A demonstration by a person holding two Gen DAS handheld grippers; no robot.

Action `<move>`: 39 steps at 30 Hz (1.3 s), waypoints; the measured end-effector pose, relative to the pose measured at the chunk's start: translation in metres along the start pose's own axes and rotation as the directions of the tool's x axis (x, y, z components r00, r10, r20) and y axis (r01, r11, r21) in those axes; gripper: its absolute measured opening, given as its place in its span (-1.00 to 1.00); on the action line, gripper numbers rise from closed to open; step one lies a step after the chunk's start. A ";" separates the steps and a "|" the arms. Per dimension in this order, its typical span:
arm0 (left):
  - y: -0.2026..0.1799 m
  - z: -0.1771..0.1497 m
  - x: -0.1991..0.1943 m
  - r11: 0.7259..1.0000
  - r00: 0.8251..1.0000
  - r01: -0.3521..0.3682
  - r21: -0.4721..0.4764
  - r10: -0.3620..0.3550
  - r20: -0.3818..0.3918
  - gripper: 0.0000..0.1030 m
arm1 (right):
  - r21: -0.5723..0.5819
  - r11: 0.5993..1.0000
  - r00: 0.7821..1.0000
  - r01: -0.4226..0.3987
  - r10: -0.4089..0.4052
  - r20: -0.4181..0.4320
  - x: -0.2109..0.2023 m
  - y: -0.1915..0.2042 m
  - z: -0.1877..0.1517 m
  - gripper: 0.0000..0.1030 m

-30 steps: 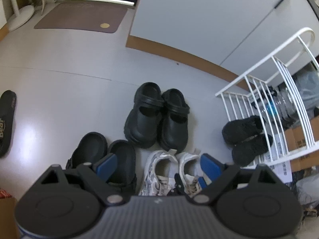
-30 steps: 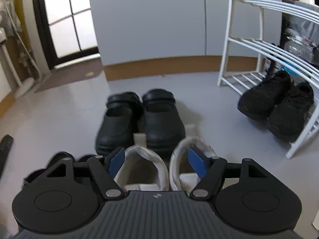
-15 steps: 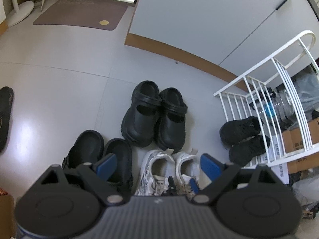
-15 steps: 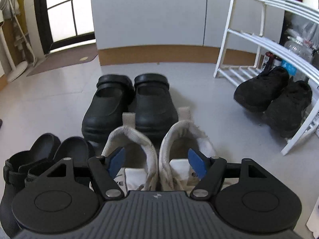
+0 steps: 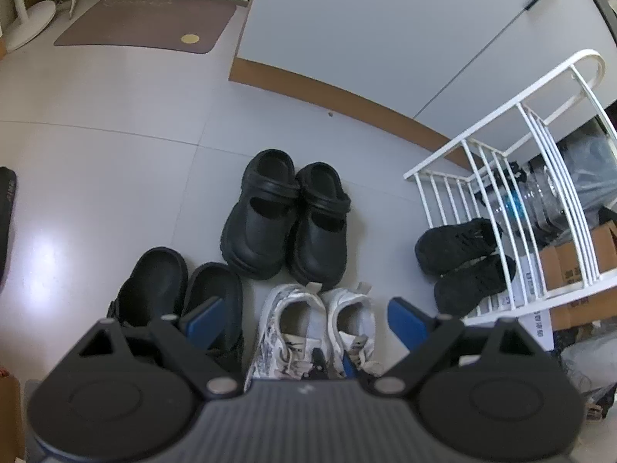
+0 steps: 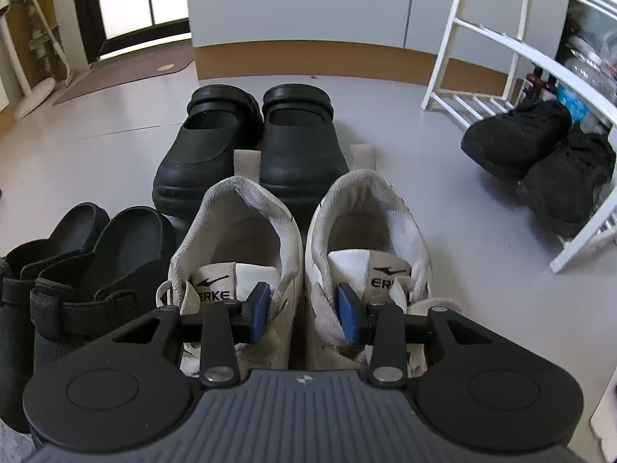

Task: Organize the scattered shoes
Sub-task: 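Lower the right tool onto the white sneaker pair and close on both heels, then lift the white sneaker pair with the right tool toward the white rack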

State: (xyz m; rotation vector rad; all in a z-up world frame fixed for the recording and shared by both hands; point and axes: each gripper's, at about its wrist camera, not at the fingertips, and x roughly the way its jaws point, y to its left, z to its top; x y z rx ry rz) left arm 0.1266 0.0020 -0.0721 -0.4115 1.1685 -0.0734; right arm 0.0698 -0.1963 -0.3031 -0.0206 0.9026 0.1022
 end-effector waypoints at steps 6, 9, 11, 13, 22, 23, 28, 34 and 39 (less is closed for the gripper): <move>-0.001 -0.001 -0.001 1.000 1.000 -0.002 -0.004 0.002 0.008 0.79 | -0.003 1.000 1.000 0.026 -0.026 -0.003 0.007 0.004 -0.002 -0.20; -0.001 -0.001 -0.001 1.000 1.000 -0.006 -0.007 0.006 0.009 0.79 | -0.018 0.999 1.000 0.031 -0.031 0.003 0.011 0.005 -0.003 -0.20; -0.001 -0.001 -0.001 1.000 1.000 -0.013 -0.010 0.013 0.011 0.79 | -0.019 1.000 1.000 0.022 -0.022 0.012 0.012 0.003 -0.005 -0.20; 0.000 -0.001 0.000 1.000 1.000 -0.021 -0.012 0.021 0.014 0.79 | -0.007 1.000 1.000 0.016 -0.016 0.018 0.012 0.001 -0.005 -0.23; -0.002 -0.001 0.003 1.000 1.000 -0.029 -0.006 0.029 0.006 0.79 | 0.026 1.000 1.000 0.007 -0.006 -0.012 0.016 -0.002 0.001 -0.27; -0.002 -0.001 0.004 1.000 1.000 -0.030 -0.005 0.030 0.005 0.79 | 0.021 1.000 1.000 0.002 -0.001 -0.022 0.018 -0.002 0.002 -0.27; -0.001 -0.001 0.006 1.000 1.000 -0.031 -0.002 0.031 0.001 0.79 | 0.008 1.000 1.000 -0.011 0.011 -0.005 0.018 -0.003 -0.001 -0.32; -0.002 -0.001 0.007 1.000 1.000 -0.024 0.001 0.024 -0.006 0.79 | -0.020 1.000 0.999 -0.010 0.011 0.043 0.015 -0.002 -0.007 -0.31; -0.004 -0.002 0.007 1.000 1.000 -0.021 0.002 0.021 -0.007 0.79 | -0.025 1.000 0.997 -0.016 0.018 0.070 0.013 -0.003 -0.010 -0.37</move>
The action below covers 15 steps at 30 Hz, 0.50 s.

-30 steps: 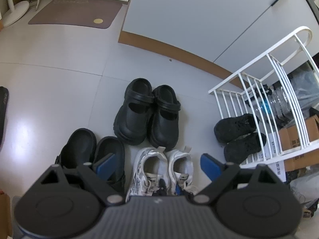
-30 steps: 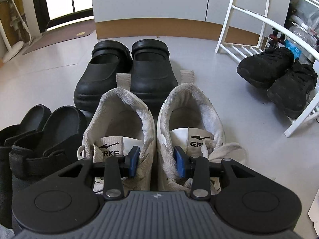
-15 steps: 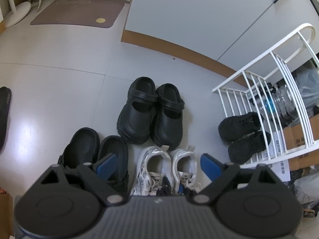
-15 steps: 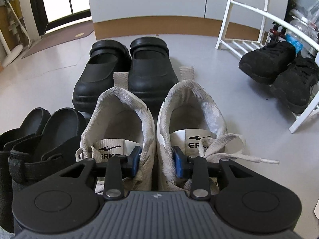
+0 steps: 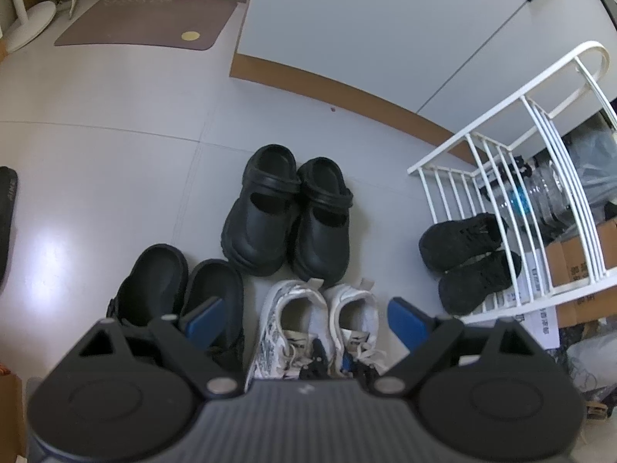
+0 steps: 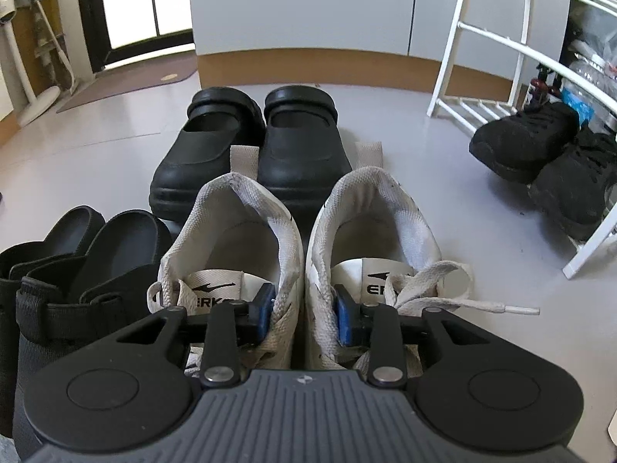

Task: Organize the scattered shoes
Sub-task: 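Lift the white sneaker pair with the right tool toward the white rack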

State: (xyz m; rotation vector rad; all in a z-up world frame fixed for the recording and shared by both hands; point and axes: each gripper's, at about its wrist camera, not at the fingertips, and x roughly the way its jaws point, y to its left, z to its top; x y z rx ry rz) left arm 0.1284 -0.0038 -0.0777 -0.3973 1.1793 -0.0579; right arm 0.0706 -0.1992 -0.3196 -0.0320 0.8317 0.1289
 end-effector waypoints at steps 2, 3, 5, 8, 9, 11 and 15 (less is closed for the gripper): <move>0.000 0.000 0.000 1.000 1.000 0.000 -0.001 0.000 0.001 0.79 | 0.021 1.000 1.000 -0.002 0.002 0.005 -0.001 -0.002 0.000 -0.44; 0.000 0.000 0.000 1.000 1.000 0.000 -0.001 0.000 0.002 0.79 | 0.030 1.000 1.000 -0.003 0.002 0.011 -0.002 -0.002 -0.001 -0.47; -0.001 0.000 0.000 1.000 1.000 0.001 -0.004 -0.001 0.005 0.79 | 0.048 0.999 1.000 -0.003 0.002 0.025 -0.004 -0.002 -0.002 -0.53; -0.002 0.001 -0.002 1.000 1.000 0.009 -0.006 -0.009 0.012 0.79 | 0.073 0.997 0.999 -0.003 0.000 0.045 -0.009 -0.003 -0.005 -0.57; -0.003 0.000 -0.002 1.000 1.000 0.013 -0.004 -0.012 0.013 0.79 | 0.089 0.996 0.998 -0.004 -0.001 0.055 -0.011 -0.003 -0.006 -0.58; -0.005 0.000 -0.004 1.000 1.000 0.019 0.000 -0.019 0.014 0.79 | 0.114 0.993 0.998 -0.009 0.002 0.067 -0.015 -0.004 -0.007 -0.59; -0.006 -0.001 -0.006 1.000 0.999 0.025 0.002 -0.025 0.020 0.79 | 0.170 0.985 0.996 -0.019 0.004 0.090 -0.022 -0.007 -0.005 -0.59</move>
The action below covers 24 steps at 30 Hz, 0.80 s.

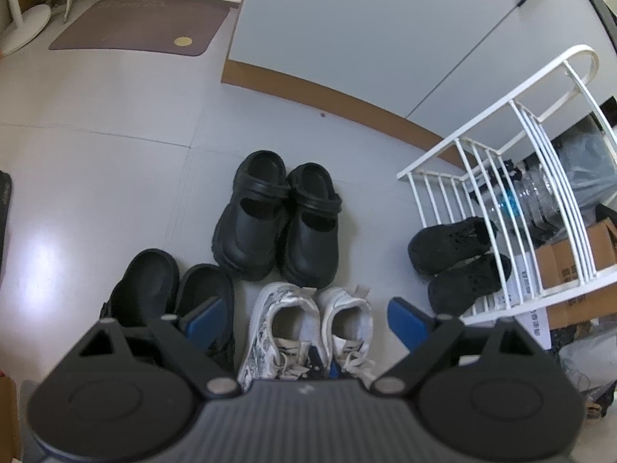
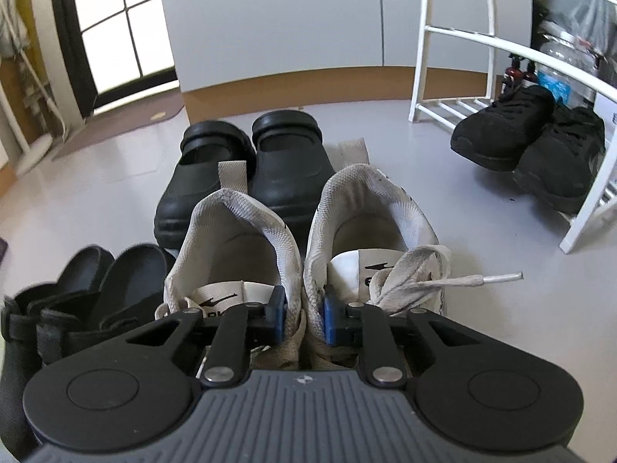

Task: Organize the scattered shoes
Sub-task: 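Lift the white sneaker pair with the right tool toward the white rack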

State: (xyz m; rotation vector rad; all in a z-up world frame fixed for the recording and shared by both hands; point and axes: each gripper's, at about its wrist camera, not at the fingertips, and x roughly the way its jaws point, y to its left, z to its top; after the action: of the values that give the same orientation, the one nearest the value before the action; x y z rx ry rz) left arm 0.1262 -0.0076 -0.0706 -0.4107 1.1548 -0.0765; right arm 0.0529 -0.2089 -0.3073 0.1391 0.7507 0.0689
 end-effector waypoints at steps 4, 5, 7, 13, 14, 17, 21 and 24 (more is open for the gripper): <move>-0.001 0.001 -0.003 1.000 1.000 0.009 -0.010 -0.009 0.014 0.79 | 0.044 0.999 1.000 0.007 -0.009 0.024 -0.008 0.000 0.004 -0.60; -0.002 0.001 -0.003 1.000 1.000 0.011 -0.006 -0.011 0.020 0.79 | 0.056 0.998 0.999 0.010 -0.011 0.030 -0.011 0.000 0.005 -0.60; -0.005 0.000 -0.004 1.000 1.000 0.007 0.009 -0.007 0.025 0.79 | 0.075 0.997 0.999 0.012 -0.015 0.044 -0.015 0.001 0.010 -0.60; -0.010 0.001 -0.010 1.000 0.999 0.020 0.015 -0.021 0.045 0.79 | 0.193 0.981 0.996 0.010 -0.026 0.080 -0.025 -0.010 0.029 -0.61; -0.014 0.001 -0.012 0.999 0.998 0.016 0.038 -0.018 0.060 0.79 | 0.209 0.978 0.995 0.014 -0.034 0.091 -0.028 -0.012 0.034 -0.61; -0.020 0.001 -0.012 0.997 0.997 -0.010 0.080 0.004 0.075 0.79 | 0.242 0.970 0.992 0.024 -0.052 0.113 -0.034 -0.017 0.044 -0.61; -0.020 -0.001 -0.016 0.997 0.997 0.000 0.077 -0.006 0.081 0.79 | 0.273 0.961 0.985 0.051 -0.094 0.146 -0.043 -0.026 0.064 -0.61; -0.020 -0.001 -0.021 0.997 0.995 -0.005 0.080 -0.002 0.098 0.79 | 0.292 0.953 0.977 0.084 -0.137 0.166 -0.049 -0.034 0.080 -0.62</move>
State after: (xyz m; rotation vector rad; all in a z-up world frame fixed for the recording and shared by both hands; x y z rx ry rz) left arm 0.1202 -0.0204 -0.0458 -0.3386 1.0513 -0.1001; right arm 0.0723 -0.2556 -0.2215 0.3717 0.5779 -0.1588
